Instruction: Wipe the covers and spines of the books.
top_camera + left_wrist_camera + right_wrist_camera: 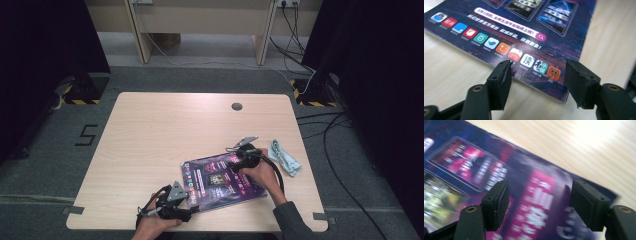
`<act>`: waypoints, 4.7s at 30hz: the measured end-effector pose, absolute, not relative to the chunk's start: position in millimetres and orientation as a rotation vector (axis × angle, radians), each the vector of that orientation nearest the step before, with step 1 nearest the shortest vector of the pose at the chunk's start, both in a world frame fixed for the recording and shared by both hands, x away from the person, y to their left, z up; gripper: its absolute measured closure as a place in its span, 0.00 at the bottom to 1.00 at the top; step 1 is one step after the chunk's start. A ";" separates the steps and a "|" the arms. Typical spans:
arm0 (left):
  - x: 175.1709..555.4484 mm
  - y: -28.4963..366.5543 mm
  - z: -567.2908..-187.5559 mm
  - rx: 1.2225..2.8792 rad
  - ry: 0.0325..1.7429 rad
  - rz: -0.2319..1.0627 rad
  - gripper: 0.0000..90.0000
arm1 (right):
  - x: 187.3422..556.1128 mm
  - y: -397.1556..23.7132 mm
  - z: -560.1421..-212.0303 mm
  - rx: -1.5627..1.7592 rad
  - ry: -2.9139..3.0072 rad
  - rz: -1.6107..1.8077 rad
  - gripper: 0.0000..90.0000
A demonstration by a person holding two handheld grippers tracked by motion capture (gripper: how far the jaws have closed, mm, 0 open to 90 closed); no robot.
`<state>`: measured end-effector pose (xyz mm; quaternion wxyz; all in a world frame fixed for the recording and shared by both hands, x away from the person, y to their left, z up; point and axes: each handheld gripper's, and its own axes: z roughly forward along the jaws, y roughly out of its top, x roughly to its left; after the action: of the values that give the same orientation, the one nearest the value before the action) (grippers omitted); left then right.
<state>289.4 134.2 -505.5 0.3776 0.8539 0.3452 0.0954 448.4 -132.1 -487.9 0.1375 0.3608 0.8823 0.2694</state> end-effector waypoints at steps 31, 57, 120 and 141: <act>321.0 144.9 -505.4 2.144 1.000 0.295 0.45 | 417.1 -178.8 -488.8 1.250 2.544 0.784 0.34; 365.2 166.4 -503.5 2.082 1.071 0.406 0.41 | 391.4 -191.7 -480.0 1.253 2.479 0.771 0.32; 284.6 139.8 -505.9 2.213 0.916 0.210 0.44 | 414.5 -156.5 -496.0 1.257 2.492 0.896 0.33; 290.0 140.7 -494.8 2.109 0.878 0.251 0.44 | 423.0 -153.8 -474.8 1.184 2.379 0.886 0.36</act>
<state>290.0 140.7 -494.8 0.4091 0.8374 0.3486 0.0997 423.0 -153.8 -474.8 0.1695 0.4166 0.8370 0.3116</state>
